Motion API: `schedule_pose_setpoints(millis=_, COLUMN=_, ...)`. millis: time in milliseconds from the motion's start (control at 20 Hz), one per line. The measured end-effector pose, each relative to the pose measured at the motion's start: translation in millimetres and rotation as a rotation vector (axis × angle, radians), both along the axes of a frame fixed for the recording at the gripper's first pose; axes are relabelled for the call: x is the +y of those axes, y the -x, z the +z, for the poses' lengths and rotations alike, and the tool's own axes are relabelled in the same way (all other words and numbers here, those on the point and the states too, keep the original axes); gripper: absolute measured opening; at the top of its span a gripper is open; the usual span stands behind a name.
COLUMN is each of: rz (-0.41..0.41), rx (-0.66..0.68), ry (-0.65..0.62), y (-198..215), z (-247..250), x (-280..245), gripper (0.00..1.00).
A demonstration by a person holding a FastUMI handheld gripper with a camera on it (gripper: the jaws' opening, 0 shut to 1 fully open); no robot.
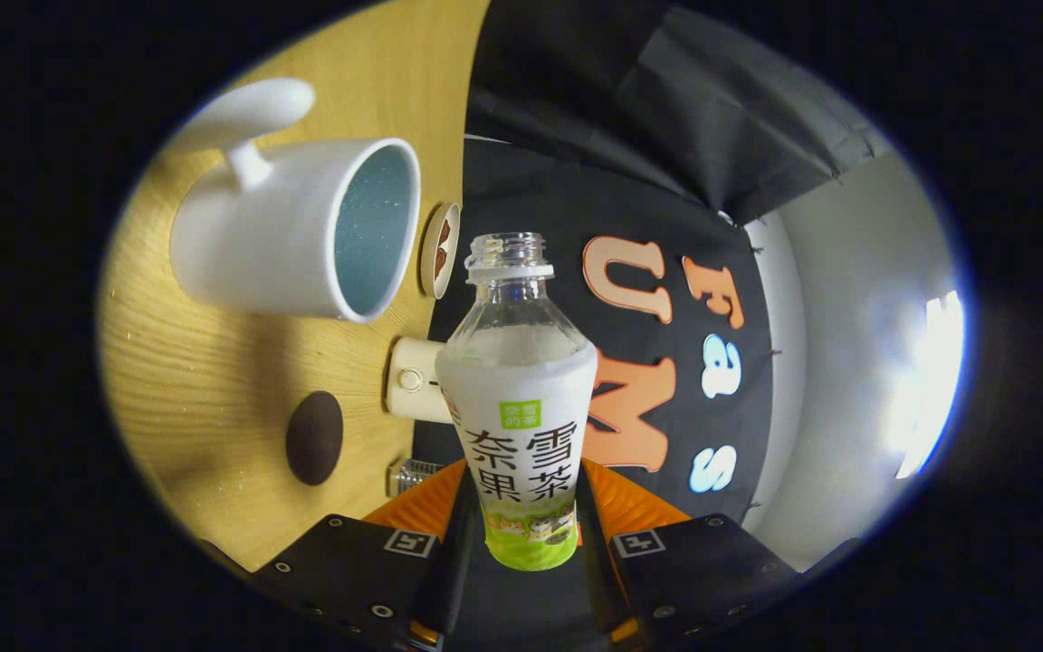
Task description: Take the bottle from table, then pour the juice into the cup, finally place the bottle on the coaster
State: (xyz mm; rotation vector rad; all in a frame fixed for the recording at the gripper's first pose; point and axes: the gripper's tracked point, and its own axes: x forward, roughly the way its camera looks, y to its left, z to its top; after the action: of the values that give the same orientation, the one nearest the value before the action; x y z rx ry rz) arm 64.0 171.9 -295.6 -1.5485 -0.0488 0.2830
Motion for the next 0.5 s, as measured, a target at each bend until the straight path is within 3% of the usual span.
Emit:
schedule_pose_setpoints(millis=250, rz=-0.117, rx=0.076, ry=-0.295, y=-20, z=6, x=-9, gripper=0.56)
schedule_pose_setpoints(millis=500, rz=-0.241, rx=0.273, ry=-0.633, y=-30, z=-4, x=-9, gripper=0.57)
